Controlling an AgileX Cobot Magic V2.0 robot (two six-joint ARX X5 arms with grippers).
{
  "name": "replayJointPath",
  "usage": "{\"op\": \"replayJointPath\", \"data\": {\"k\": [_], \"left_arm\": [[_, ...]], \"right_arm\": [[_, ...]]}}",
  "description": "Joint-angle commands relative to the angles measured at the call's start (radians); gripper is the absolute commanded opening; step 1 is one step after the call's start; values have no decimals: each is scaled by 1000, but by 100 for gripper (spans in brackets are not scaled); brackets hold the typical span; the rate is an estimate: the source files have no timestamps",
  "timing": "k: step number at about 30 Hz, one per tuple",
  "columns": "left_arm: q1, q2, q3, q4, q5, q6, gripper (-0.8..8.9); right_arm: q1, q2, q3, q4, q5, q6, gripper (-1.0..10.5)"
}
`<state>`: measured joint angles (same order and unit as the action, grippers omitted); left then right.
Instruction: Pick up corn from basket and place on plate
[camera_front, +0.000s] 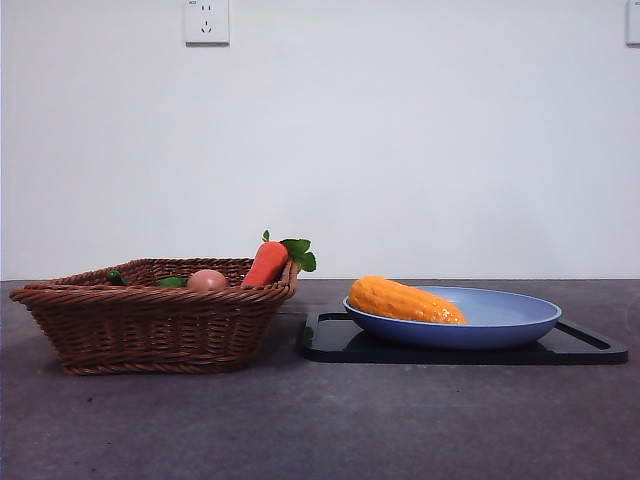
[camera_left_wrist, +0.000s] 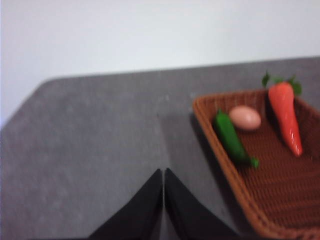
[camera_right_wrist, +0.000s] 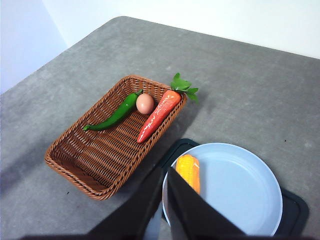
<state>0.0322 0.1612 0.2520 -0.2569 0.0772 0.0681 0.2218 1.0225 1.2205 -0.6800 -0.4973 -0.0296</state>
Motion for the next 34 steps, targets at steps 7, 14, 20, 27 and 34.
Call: {"op": "replayJointPath", "data": {"k": [7, 14, 20, 27, 34], "left_arm": [[0, -131, -153, 17, 0, -50, 8], [0, -159, -211, 10, 0, -62, 8], [0, -158, -225, 11, 0, -61, 8], [0, -158, -225, 11, 3, -62, 8], [0, -158, -225, 11, 3, -62, 8]], "right_arm": [[3, 8, 19, 8, 0, -5, 2], [3, 8, 19, 8, 0, -5, 2], [3, 8, 19, 8, 0, -5, 2], [3, 8, 19, 8, 0, -5, 2], [3, 8, 19, 8, 0, -5, 2]]}}
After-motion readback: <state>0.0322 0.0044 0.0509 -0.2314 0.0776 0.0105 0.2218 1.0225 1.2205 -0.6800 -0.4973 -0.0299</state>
